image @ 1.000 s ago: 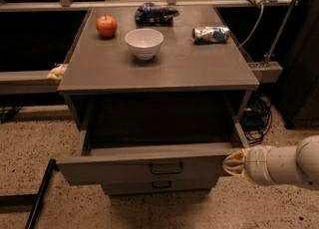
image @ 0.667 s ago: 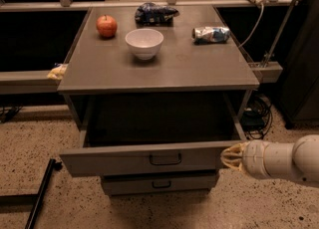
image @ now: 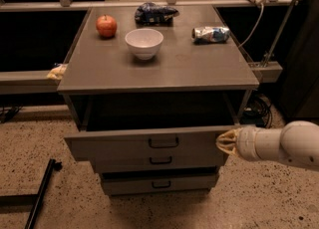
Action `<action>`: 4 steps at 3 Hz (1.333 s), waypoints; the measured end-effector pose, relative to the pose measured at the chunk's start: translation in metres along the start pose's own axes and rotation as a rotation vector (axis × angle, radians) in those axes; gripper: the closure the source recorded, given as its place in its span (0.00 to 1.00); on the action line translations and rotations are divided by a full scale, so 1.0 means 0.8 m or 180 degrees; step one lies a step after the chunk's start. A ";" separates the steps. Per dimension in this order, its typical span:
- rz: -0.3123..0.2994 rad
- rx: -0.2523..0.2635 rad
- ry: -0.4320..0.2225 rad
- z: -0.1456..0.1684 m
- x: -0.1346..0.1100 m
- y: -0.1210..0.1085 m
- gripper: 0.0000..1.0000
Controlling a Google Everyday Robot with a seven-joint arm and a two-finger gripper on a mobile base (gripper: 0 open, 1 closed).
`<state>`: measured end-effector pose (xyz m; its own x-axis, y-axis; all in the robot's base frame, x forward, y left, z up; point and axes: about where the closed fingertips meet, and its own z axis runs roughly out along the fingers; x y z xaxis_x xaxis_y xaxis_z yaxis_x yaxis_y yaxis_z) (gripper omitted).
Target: Close top drawer
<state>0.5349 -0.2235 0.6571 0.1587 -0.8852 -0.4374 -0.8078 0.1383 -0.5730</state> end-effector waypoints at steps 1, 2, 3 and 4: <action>-0.0049 -0.0017 -0.0025 0.031 0.009 -0.030 1.00; -0.0091 -0.0055 -0.0046 0.074 0.021 -0.080 1.00; -0.0089 -0.0061 -0.0049 0.074 0.020 -0.079 1.00; -0.0002 -0.0225 -0.0105 0.036 -0.005 -0.055 1.00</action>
Offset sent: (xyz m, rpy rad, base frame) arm 0.1127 0.0023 -0.0141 -0.0126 -0.0011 0.0477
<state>0.5861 -0.2129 0.6642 0.1769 -0.8699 -0.4603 -0.8456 0.1050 -0.5234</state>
